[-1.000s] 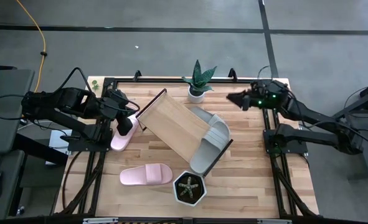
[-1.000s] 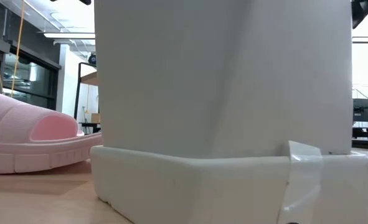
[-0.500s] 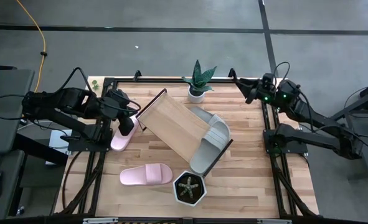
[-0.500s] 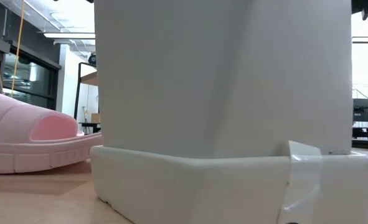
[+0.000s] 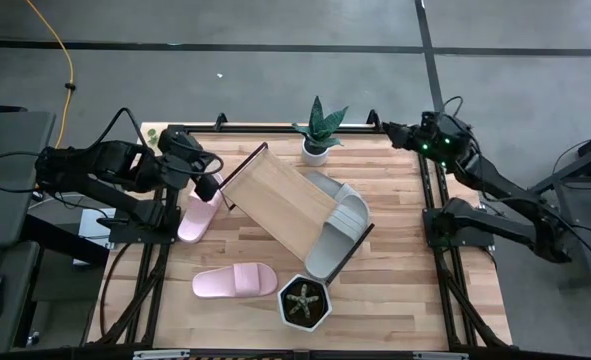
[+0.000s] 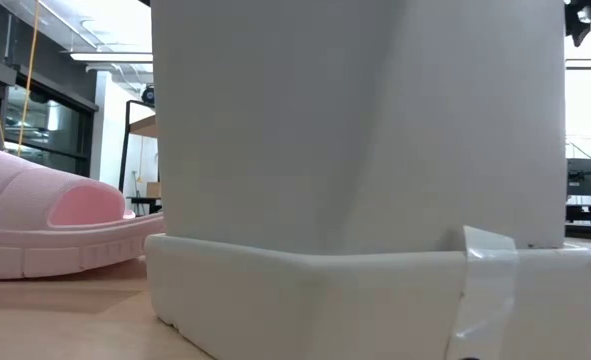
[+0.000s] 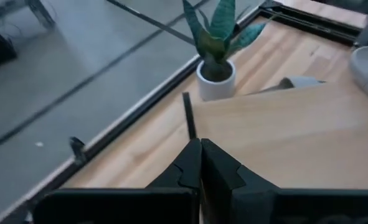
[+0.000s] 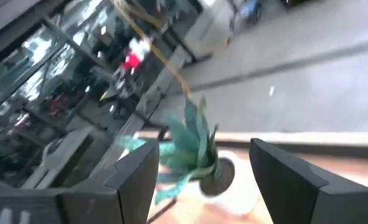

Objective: Pick and place slides into the shelf
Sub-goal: Put the gray slipper on the shelf

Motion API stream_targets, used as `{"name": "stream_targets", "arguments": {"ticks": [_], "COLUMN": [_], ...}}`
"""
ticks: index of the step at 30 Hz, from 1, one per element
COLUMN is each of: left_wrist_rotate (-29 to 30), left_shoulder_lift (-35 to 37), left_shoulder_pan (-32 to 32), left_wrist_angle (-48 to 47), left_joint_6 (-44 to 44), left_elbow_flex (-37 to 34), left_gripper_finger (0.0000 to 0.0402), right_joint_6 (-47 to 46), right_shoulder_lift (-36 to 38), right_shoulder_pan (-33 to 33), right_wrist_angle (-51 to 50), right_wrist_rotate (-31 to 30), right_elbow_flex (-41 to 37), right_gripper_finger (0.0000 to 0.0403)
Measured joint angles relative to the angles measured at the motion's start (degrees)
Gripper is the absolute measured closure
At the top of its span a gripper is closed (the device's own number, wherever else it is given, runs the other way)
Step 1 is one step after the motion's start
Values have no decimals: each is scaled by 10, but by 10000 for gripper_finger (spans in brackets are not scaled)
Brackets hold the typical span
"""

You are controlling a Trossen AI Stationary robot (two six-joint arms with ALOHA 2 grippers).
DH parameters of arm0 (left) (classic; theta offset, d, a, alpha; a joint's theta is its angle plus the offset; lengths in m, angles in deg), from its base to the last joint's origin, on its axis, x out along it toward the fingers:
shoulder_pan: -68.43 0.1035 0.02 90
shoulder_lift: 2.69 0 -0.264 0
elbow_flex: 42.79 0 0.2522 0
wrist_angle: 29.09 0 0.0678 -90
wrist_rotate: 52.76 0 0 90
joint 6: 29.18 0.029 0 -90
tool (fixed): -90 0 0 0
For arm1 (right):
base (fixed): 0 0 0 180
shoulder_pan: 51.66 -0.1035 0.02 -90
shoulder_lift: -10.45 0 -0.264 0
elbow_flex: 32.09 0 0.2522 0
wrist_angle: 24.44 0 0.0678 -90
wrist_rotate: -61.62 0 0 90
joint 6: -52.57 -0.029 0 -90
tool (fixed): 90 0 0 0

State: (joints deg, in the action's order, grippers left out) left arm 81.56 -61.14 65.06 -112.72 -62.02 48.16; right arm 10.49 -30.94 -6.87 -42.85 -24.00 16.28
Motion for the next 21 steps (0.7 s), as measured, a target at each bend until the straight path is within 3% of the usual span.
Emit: {"name": "stream_targets", "arguments": {"ticks": [3, 7, 10, 15, 21], "left_wrist_rotate": [7, 18, 25, 42, 48], "left_shoulder_lift": [0, 0, 0, 0, 0], "left_shoulder_pan": [0, 0, 0, 0, 0], "left_wrist_angle": [0, 0, 0, -1, 0], "left_joint_6": [47, 78, 76, 62, -14], "left_elbow_flex": [0, 0, 0, 0, 0], "left_gripper_finger": [401, 401, 401, 401, 401], "right_joint_6": [-8, -31, -31, -85, -198], "right_shoulder_lift": [-38, -70, -74, -59, 50], "right_shoulder_pan": [19, 25, 25, 25, 25], "right_wrist_angle": [-11, -21, -47, -107, -88], "right_wrist_rotate": [65, 107, 106, 39, 55], "right_elbow_flex": [-1, -1, -1, -23, -119], "right_gripper_finger": [163, 163, 163, 163, 163]}}
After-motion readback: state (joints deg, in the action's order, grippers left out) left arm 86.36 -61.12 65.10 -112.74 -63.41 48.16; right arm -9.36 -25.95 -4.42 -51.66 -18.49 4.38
